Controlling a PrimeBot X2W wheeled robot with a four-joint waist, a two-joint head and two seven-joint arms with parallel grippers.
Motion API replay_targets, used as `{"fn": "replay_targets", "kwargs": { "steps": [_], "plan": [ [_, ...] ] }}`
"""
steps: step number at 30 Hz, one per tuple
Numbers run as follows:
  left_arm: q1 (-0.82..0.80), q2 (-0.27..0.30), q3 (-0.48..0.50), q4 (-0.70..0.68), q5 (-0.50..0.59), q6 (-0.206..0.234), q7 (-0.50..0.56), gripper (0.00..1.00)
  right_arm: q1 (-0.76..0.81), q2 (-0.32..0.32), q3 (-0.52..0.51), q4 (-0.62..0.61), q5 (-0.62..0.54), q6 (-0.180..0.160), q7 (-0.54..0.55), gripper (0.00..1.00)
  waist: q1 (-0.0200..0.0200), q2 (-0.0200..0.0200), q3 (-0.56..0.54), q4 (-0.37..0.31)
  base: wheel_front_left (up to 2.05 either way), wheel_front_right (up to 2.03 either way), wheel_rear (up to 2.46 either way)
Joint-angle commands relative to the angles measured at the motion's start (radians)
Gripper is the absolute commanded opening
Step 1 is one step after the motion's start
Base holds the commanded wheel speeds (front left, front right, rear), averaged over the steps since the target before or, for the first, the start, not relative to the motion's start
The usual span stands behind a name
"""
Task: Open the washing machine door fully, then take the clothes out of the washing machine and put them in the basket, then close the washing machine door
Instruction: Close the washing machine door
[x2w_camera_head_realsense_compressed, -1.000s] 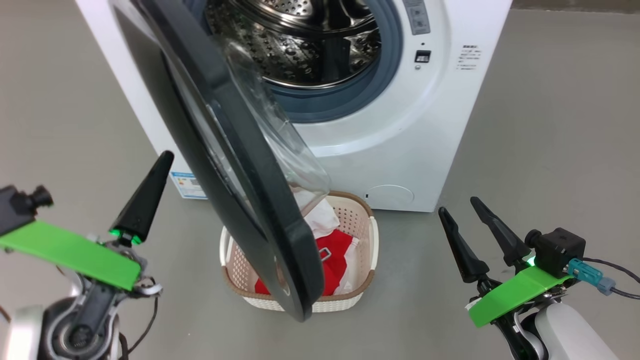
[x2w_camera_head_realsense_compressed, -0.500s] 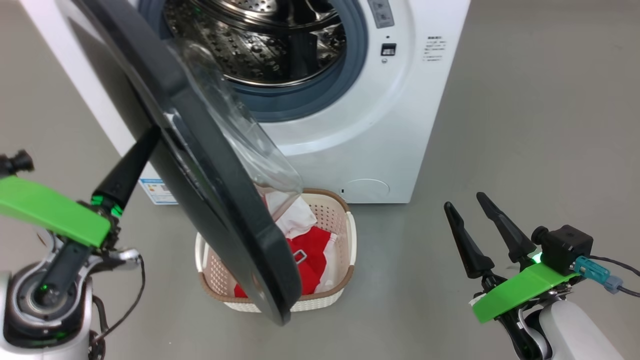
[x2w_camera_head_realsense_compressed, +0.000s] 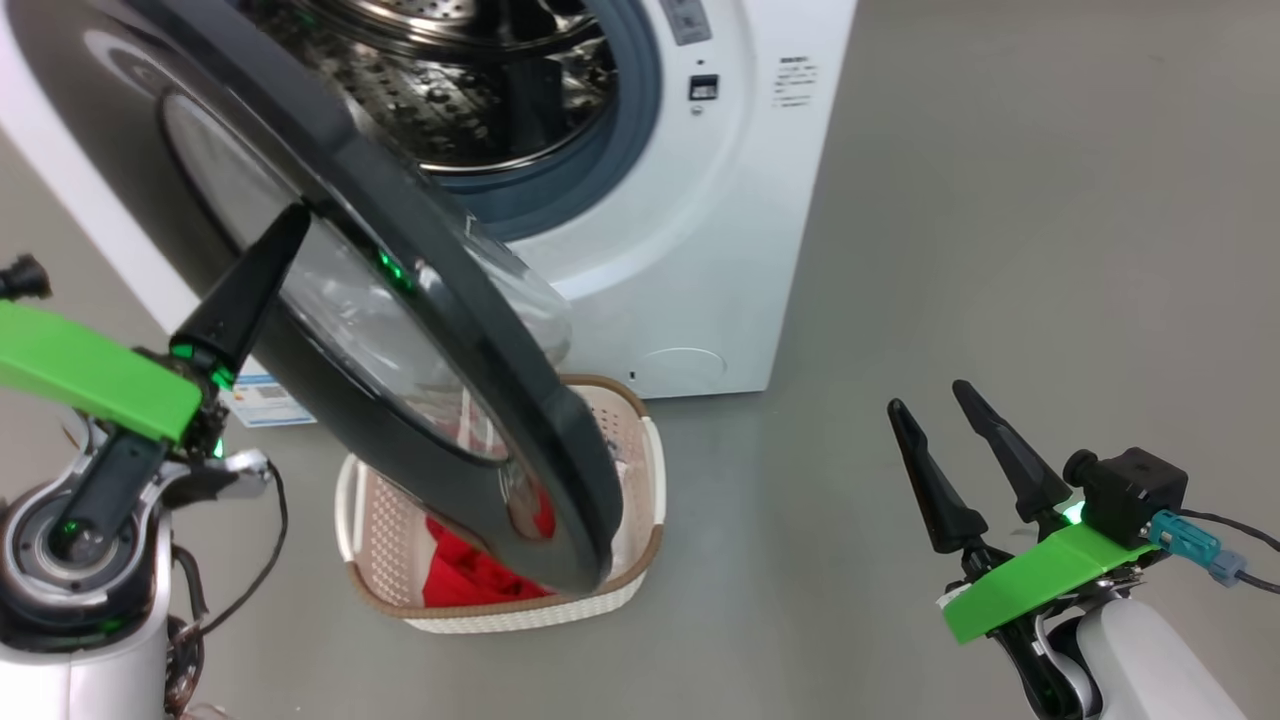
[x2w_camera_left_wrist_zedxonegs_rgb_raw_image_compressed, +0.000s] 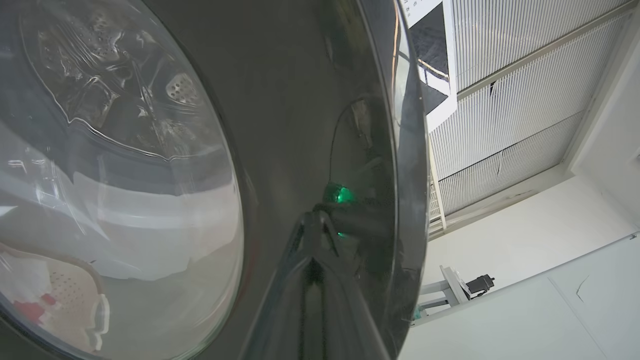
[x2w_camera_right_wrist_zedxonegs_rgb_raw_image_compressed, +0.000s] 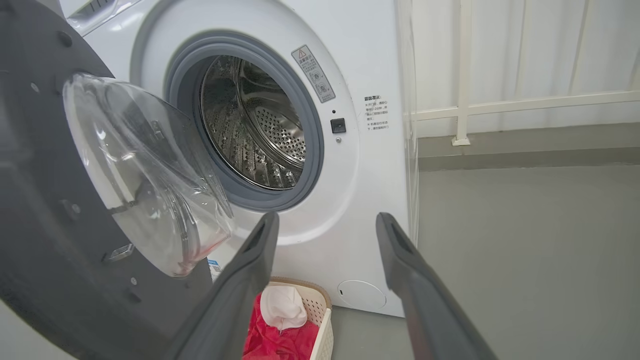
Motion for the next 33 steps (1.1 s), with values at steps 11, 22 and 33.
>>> {"fn": "replay_targets", "kwargs": {
  "steps": [11, 22, 33],
  "plan": [
    [-0.112, 0.022, 0.052, 0.022, -0.005, 0.009, -0.009, 0.0, -0.03, 0.009, 0.014, -0.029, -0.005, 0.002, -0.005, 1.0, 0.0, -0.0001, 0.026, -0.085, 0.0, 0.0, 0.0],
    [-0.183, 0.028, 0.073, 0.106, 0.017, -0.016, -0.053, 0.0, -0.039, 0.018, 0.013, -0.034, -0.006, 0.002, -0.005, 1.0, 0.0, -0.0001, 0.046, -0.156, 0.0, 0.0, 0.0],
    [-0.251, 0.047, 0.097, 0.176, 0.037, -0.035, -0.089, 0.0, -0.043, 0.038, -0.002, -0.042, -0.008, 0.002, -0.005, 1.0, 0.0, -0.0001, 0.087, -0.238, 0.0, 0.0, 0.0]
  ]
}}
